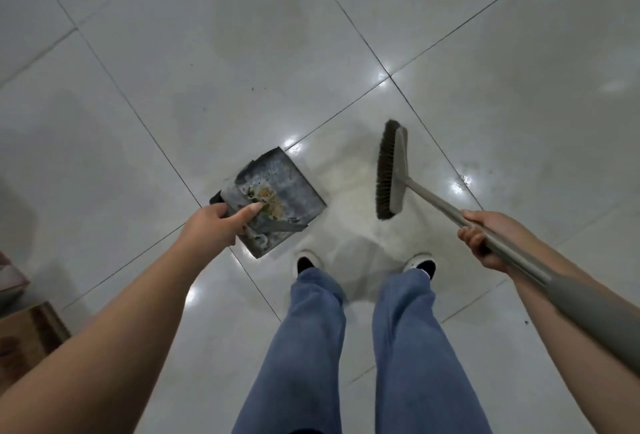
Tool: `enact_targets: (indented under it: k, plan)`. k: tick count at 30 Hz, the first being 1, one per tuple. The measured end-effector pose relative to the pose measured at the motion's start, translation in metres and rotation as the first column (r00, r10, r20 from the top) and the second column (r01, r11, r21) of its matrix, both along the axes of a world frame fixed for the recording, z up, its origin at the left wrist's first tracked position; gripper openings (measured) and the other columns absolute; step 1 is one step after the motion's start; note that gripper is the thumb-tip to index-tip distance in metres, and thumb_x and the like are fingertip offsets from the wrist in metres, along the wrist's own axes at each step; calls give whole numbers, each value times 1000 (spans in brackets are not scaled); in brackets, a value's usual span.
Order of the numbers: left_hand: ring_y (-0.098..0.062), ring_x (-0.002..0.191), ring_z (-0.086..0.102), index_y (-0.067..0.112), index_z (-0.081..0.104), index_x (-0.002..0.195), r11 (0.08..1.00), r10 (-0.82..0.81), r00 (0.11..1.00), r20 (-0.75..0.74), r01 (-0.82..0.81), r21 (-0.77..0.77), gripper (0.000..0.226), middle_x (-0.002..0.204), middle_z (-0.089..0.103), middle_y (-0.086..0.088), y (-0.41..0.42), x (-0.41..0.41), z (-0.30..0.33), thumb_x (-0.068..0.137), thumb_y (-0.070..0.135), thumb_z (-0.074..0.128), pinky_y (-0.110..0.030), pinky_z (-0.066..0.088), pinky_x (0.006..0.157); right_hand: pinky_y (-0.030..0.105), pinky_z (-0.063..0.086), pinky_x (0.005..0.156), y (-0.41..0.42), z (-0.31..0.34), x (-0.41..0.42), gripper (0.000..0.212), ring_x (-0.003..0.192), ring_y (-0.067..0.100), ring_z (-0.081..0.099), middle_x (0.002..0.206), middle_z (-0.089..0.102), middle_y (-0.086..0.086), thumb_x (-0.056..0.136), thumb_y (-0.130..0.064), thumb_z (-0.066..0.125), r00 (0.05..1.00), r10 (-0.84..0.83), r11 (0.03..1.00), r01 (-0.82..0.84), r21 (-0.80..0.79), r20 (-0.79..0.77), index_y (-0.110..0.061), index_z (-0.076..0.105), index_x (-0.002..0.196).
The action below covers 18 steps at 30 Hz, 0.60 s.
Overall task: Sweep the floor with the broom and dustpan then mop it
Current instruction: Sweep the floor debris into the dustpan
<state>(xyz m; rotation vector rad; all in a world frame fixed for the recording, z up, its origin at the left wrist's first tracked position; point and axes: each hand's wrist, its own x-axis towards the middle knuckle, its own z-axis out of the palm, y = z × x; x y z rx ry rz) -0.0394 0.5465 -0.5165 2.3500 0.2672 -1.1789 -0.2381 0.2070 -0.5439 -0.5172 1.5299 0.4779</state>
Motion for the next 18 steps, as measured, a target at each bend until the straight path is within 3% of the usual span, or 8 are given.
enact_targets:
  k: [6,11,16,18]
  plan:
    - [-18,67,58,19,62,75,962,-267,964,0,267,48,50,69,63,-3,-92,-37,-1,74,68,55,-35,50,73,9,31,22,-77,16,-80,22,20,2,37,64,36,3,100,-22,42,993,25,995,-37,-96,-119,-5,46,86]
    - [-22,73,58,21,57,68,857,-509,860,-15,509,84,47,65,59,-1,-174,-75,0,77,67,51,-37,48,79,7,32,27,-108,39,-128,14,20,3,34,62,41,11,96,-14,50,982,134,964,-161,-213,-135,-13,54,109]
    - [-27,80,58,20,56,68,776,-627,778,-39,628,61,44,70,57,-1,-239,-110,7,78,64,54,-38,48,81,5,29,26,-141,62,-179,10,19,2,32,63,40,9,97,-15,48,997,19,981,-34,-189,-80,-18,54,105]
    - [-24,76,58,18,56,68,753,-654,755,-37,655,55,45,68,57,-1,-260,-122,8,78,62,55,-32,48,70,5,28,25,-160,69,-208,12,20,2,33,63,38,8,98,-17,47,996,-55,981,41,-189,-71,-19,53,108]
